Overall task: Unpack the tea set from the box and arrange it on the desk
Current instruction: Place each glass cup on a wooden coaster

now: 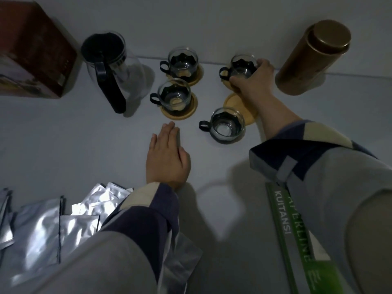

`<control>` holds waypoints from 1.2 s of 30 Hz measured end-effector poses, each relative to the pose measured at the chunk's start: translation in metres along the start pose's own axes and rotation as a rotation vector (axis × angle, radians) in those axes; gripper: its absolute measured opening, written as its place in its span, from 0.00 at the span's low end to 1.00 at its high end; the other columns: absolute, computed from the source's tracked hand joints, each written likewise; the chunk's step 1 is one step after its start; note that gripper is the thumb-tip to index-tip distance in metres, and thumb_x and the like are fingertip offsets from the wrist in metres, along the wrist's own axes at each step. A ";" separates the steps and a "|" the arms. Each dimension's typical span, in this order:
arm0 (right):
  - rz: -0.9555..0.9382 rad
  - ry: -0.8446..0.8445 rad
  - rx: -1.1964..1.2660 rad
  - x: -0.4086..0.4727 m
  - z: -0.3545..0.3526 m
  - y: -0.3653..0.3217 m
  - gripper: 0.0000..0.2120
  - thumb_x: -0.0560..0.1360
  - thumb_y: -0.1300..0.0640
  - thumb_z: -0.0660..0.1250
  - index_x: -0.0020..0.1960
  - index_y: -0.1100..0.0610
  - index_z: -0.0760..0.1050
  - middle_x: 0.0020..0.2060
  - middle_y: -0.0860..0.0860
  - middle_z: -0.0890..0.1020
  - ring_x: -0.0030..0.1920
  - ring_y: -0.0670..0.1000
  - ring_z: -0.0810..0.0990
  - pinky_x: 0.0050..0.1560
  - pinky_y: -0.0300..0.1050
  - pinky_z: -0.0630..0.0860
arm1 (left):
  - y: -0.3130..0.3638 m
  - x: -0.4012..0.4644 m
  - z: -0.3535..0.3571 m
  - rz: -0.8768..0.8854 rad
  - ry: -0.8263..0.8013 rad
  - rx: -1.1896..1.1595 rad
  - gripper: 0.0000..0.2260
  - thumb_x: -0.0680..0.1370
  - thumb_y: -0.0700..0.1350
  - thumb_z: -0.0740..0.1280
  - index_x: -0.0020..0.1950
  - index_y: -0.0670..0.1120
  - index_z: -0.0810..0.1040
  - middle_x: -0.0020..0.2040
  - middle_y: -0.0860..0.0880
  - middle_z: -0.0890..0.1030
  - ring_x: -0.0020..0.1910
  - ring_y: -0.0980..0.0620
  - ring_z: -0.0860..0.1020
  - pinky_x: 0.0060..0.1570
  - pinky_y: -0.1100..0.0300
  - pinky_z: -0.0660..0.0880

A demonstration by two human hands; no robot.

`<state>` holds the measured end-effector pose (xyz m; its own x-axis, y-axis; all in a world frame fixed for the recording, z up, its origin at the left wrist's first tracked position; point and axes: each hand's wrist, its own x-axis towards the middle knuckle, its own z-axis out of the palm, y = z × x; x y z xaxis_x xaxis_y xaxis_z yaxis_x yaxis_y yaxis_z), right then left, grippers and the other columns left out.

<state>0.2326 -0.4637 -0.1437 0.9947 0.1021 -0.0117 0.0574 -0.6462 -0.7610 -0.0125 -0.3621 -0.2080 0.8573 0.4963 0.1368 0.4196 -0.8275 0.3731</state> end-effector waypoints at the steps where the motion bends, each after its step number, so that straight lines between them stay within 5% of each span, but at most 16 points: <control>1: 0.003 -0.001 -0.015 0.002 0.001 0.001 0.40 0.66 0.50 0.76 0.72 0.60 0.62 0.69 0.55 0.67 0.68 0.52 0.69 0.65 0.37 0.65 | 0.000 0.000 0.000 -0.002 -0.001 -0.001 0.24 0.76 0.44 0.57 0.72 0.42 0.67 0.75 0.45 0.66 0.75 0.48 0.62 0.75 0.53 0.51; 10: 0.061 -0.084 0.005 0.000 -0.011 -0.006 0.51 0.63 0.46 0.79 0.75 0.63 0.57 0.72 0.58 0.65 0.71 0.55 0.67 0.70 0.46 0.67 | -0.003 0.001 -0.001 0.002 -0.009 0.004 0.24 0.76 0.45 0.57 0.73 0.42 0.67 0.75 0.46 0.65 0.76 0.49 0.61 0.76 0.53 0.51; 14: 0.065 -0.082 0.069 -0.016 -0.027 -0.006 0.45 0.66 0.45 0.76 0.73 0.63 0.59 0.66 0.55 0.71 0.66 0.53 0.71 0.59 0.39 0.70 | -0.003 0.001 -0.001 -0.001 -0.018 0.005 0.24 0.77 0.46 0.56 0.73 0.43 0.66 0.75 0.46 0.65 0.76 0.50 0.60 0.76 0.52 0.51; 17: 0.065 -0.060 0.188 -0.047 -0.040 0.002 0.33 0.72 0.51 0.73 0.70 0.63 0.65 0.46 0.42 0.73 0.52 0.44 0.71 0.44 0.28 0.68 | -0.003 0.000 -0.001 -0.002 -0.022 0.006 0.24 0.77 0.46 0.56 0.74 0.43 0.65 0.76 0.46 0.64 0.76 0.49 0.60 0.76 0.52 0.51; 21: 0.092 -0.106 0.270 -0.104 -0.037 0.028 0.40 0.69 0.45 0.74 0.74 0.56 0.61 0.64 0.49 0.73 0.64 0.48 0.72 0.67 0.49 0.72 | 0.002 -0.001 0.000 0.003 -0.021 0.001 0.24 0.77 0.45 0.56 0.74 0.43 0.65 0.76 0.46 0.64 0.76 0.49 0.60 0.76 0.52 0.51; 28: 0.101 -0.132 0.285 -0.169 -0.009 0.057 0.44 0.67 0.51 0.77 0.75 0.57 0.58 0.68 0.52 0.68 0.65 0.48 0.70 0.69 0.44 0.68 | 0.001 0.000 0.004 0.007 -0.006 -0.012 0.24 0.77 0.44 0.57 0.73 0.42 0.65 0.75 0.45 0.65 0.76 0.48 0.60 0.76 0.51 0.51; 36: 0.014 0.086 0.097 -0.168 0.020 0.045 0.46 0.64 0.43 0.76 0.73 0.60 0.60 0.65 0.55 0.70 0.68 0.55 0.66 0.71 0.53 0.62 | 0.000 0.001 0.005 0.012 0.001 -0.004 0.24 0.77 0.44 0.56 0.74 0.42 0.65 0.75 0.45 0.64 0.76 0.48 0.60 0.76 0.51 0.51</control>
<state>0.0663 -0.4950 -0.1890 0.9992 0.0256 0.0294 0.0388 -0.5707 -0.8202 -0.0104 -0.3633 -0.2123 0.8620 0.4864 0.1424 0.4078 -0.8325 0.3750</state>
